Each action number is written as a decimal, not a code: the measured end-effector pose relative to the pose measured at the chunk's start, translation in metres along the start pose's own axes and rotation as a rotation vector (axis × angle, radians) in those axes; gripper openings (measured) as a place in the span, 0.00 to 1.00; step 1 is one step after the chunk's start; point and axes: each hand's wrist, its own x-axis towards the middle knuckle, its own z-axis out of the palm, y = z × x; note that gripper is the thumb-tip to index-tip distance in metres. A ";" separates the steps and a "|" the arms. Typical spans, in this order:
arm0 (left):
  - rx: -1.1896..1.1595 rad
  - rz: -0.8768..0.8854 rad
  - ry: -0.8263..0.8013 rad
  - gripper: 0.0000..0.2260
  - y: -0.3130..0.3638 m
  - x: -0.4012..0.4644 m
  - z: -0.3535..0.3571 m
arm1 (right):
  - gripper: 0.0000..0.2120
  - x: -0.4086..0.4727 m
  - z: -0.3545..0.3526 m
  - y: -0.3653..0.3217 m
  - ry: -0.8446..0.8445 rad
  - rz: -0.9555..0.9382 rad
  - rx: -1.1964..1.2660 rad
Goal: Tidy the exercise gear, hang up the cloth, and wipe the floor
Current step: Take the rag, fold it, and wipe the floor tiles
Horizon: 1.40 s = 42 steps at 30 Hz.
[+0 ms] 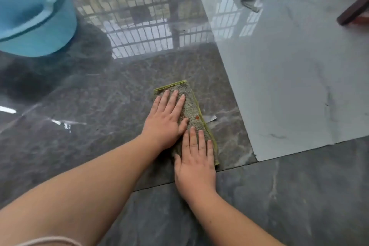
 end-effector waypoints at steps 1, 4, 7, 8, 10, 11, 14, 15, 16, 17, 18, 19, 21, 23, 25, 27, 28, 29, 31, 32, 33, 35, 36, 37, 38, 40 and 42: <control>-0.010 -0.044 -0.003 0.32 -0.019 -0.016 0.003 | 0.32 -0.003 0.006 -0.017 -0.017 -0.044 -0.003; -0.012 -0.185 -0.013 0.32 -0.071 -0.065 0.011 | 0.32 -0.014 0.020 -0.061 -0.057 -0.204 -0.012; -0.040 -0.357 -0.034 0.33 -0.112 -0.119 0.022 | 0.32 -0.029 0.032 -0.099 -0.108 -0.367 -0.021; -0.056 -0.417 -0.037 0.33 -0.121 -0.137 0.027 | 0.32 -0.034 0.036 -0.110 -0.127 -0.419 -0.025; -0.088 -0.538 -0.035 0.33 -0.135 -0.173 0.038 | 0.32 -0.048 0.045 -0.128 -0.157 -0.528 -0.041; -0.103 -0.597 -0.026 0.33 -0.138 -0.191 0.043 | 0.32 -0.054 0.048 -0.134 -0.169 -0.581 -0.051; -0.145 -0.776 -0.019 0.33 -0.137 -0.244 0.056 | 0.32 -0.078 0.057 -0.146 -0.204 -0.745 -0.090; -0.155 -0.828 -0.022 0.33 -0.134 -0.260 0.060 | 0.31 -0.086 0.059 -0.147 -0.228 -0.793 -0.103; -0.164 -0.876 -0.020 0.33 -0.130 -0.275 0.064 | 0.31 -0.093 0.060 -0.148 -0.254 -0.838 -0.114; -0.175 -0.918 -0.013 0.32 -0.124 -0.289 0.068 | 0.31 -0.101 0.062 -0.148 -0.278 -0.881 -0.123; -0.192 -0.954 -0.003 0.32 -0.118 -0.301 0.072 | 0.31 -0.108 0.063 -0.147 -0.299 -0.919 -0.132; -0.210 -0.992 0.007 0.32 -0.111 -0.312 0.075 | 0.31 -0.114 0.064 -0.146 -0.320 -0.956 -0.142; -0.232 -1.075 0.018 0.32 -0.095 -0.334 0.081 | 0.32 -0.126 0.065 -0.141 -0.353 -1.024 -0.171; -0.251 -1.148 0.024 0.32 -0.076 -0.349 0.084 | 0.32 -0.136 0.063 -0.132 -0.374 -1.073 -0.203; -0.281 -1.191 0.011 0.32 -0.057 -0.354 0.082 | 0.31 -0.144 0.059 -0.120 -0.390 -1.097 -0.222; -0.315 -1.224 0.005 0.31 -0.045 -0.350 0.079 | 0.31 -0.145 0.055 -0.111 -0.405 -1.098 -0.233; -0.322 -1.237 0.013 0.31 -0.044 -0.347 0.078 | 0.31 -0.145 0.054 -0.108 -0.400 -1.098 -0.235; -0.321 -1.241 0.019 0.31 -0.045 -0.345 0.078 | 0.31 -0.144 0.054 -0.108 -0.384 -1.099 -0.234; -0.323 -1.223 0.032 0.30 -0.046 -0.342 0.081 | 0.31 -0.143 0.059 -0.108 -0.369 -1.085 -0.221; -0.324 -1.205 0.027 0.30 -0.046 -0.341 0.081 | 0.31 -0.143 0.058 -0.106 -0.364 -1.065 -0.219; -0.317 -1.179 0.033 0.30 -0.045 -0.338 0.081 | 0.31 -0.143 0.058 -0.102 -0.352 -1.039 -0.212; -0.300 -1.098 0.046 0.30 -0.045 -0.324 0.079 | 0.31 -0.142 0.056 -0.093 -0.326 -0.967 -0.196; -0.298 -1.041 0.055 0.31 -0.043 -0.312 0.076 | 0.32 -0.139 0.053 -0.086 -0.307 -0.917 -0.186; -0.293 -0.973 0.058 0.31 -0.039 -0.297 0.073 | 0.32 -0.137 0.050 -0.077 -0.281 -0.858 -0.181; -0.283 -0.895 0.060 0.31 -0.030 -0.279 0.070 | 0.32 -0.134 0.046 -0.064 -0.248 -0.791 -0.180; -0.260 -0.745 0.054 0.30 -0.005 -0.240 0.064 | 0.32 -0.127 0.036 -0.030 -0.193 -0.652 -0.188; -0.244 -0.602 0.037 0.29 0.030 -0.199 0.054 | 0.32 -0.123 0.022 0.010 -0.153 -0.507 -0.198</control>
